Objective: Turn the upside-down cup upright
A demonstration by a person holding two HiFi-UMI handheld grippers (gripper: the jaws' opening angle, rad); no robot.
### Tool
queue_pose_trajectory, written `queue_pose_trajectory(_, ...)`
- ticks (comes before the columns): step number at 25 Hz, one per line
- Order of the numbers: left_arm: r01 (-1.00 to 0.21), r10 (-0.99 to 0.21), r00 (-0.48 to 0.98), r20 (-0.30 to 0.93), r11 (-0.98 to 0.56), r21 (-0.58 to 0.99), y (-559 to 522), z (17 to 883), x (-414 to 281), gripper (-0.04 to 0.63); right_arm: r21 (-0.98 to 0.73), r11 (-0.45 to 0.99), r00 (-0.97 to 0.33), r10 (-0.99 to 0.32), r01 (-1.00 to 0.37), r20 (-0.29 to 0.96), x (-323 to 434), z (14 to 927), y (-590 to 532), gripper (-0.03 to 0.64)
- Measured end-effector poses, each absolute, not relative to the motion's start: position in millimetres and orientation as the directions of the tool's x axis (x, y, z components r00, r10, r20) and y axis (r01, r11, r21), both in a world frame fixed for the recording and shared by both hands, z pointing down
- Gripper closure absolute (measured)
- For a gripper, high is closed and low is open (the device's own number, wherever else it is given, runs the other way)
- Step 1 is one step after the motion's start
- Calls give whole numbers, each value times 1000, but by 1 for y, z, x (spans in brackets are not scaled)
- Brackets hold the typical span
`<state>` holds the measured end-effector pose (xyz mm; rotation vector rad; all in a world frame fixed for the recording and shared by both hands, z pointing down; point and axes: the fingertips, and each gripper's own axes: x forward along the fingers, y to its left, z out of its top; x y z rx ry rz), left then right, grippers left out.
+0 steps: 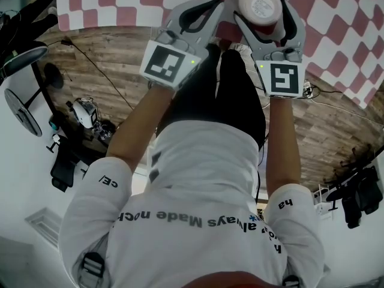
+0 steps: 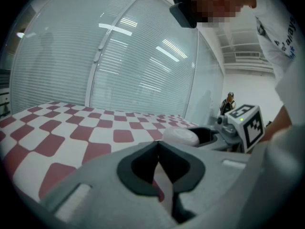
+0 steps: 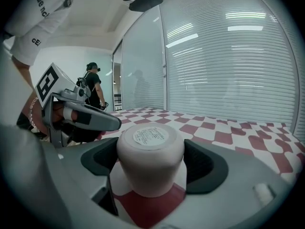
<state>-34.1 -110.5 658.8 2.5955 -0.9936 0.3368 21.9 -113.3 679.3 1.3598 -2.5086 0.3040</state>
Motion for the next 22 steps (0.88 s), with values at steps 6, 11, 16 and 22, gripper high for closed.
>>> queue_pose_trajectory(6, -678, -593, 728, 344, -698, 230, -110, 666, -35, 591, -49, 544, -529, -786, -838, 319, 20, 684, -116, 181)
queue_pose_trajectory(11, -679, -591, 726, 351, -697, 232, -109, 668, -36, 591, -56, 543, -530, -785, -838, 320, 20, 687, -117, 179)
queue_pose_trajectory(16, -680, -592, 725, 351, -697, 229, -109, 660, -28, 591, -80, 539, -535, -787, -838, 306, 29, 678, -115, 184)
queue_pose_trajectory(22, -683, -602, 724, 337, -695, 226, -113, 649, -40, 591, -85, 537, -538, -796, -839, 276, 17, 663, -118, 184)
